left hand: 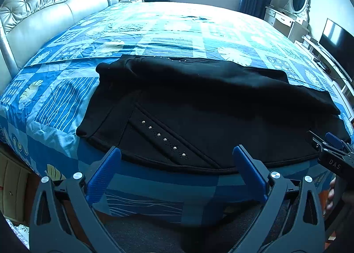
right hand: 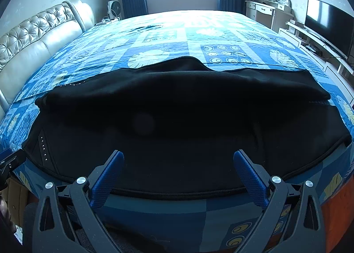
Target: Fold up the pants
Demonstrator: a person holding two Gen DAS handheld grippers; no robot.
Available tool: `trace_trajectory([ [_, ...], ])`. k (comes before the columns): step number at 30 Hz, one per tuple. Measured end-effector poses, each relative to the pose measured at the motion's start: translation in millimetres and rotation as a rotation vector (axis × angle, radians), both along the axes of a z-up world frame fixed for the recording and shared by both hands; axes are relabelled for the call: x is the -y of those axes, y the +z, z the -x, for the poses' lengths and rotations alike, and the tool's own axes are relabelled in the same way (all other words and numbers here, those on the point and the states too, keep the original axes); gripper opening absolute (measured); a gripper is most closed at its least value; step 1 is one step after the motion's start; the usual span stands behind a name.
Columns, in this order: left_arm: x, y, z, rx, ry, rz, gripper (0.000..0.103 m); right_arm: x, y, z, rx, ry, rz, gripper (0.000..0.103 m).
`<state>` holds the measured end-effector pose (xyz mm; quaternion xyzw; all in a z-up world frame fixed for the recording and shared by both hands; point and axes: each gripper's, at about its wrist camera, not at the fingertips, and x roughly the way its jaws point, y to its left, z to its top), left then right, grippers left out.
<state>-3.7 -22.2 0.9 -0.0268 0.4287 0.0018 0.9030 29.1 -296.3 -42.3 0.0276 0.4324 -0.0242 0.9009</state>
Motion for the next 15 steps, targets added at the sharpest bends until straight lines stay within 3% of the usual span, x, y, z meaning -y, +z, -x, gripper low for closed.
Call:
trace_trajectory([
  [15,-1.1,0.7,-1.2,0.003,0.005,-0.008,0.101,-3.5,-4.7,-0.5,-0.009,0.007,0.003,0.099],
])
